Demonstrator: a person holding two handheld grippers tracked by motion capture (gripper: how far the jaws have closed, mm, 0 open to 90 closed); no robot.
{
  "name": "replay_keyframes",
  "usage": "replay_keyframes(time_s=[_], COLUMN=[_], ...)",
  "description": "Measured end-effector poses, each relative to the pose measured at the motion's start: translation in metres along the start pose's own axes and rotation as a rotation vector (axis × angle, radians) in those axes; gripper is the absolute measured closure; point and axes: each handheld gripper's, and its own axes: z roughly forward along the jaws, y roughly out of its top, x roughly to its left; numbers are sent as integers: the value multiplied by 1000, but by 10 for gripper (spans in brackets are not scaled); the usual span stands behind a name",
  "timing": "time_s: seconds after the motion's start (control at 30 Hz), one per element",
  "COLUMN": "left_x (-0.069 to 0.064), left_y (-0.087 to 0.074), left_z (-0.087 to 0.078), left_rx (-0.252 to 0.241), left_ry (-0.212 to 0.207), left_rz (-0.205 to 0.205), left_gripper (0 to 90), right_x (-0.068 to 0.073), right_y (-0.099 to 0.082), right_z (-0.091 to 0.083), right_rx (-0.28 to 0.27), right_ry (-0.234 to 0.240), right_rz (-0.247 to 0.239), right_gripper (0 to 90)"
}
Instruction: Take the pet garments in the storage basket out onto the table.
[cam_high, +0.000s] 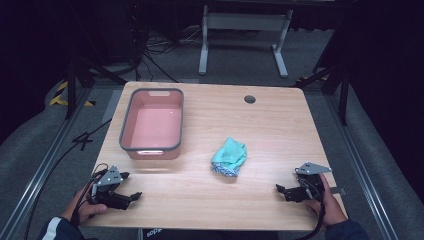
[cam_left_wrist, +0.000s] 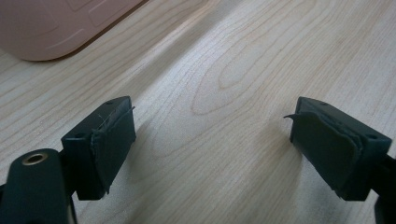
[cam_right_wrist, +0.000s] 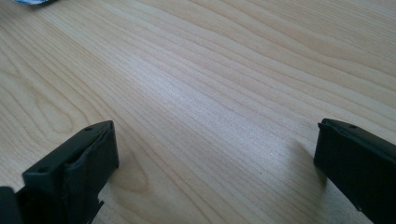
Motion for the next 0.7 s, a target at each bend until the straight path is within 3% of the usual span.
replay_keyframes(time_s=[0.7], left_x=[0], left_y=[1], left_z=[1], left_rx=[-1], left_ry=[0], left_rz=[3], left_gripper=[130], right_x=[0], right_y=[0], right_z=[0], right_rx=[0], right_ry=[0], right_rz=[1], right_gripper=[0])
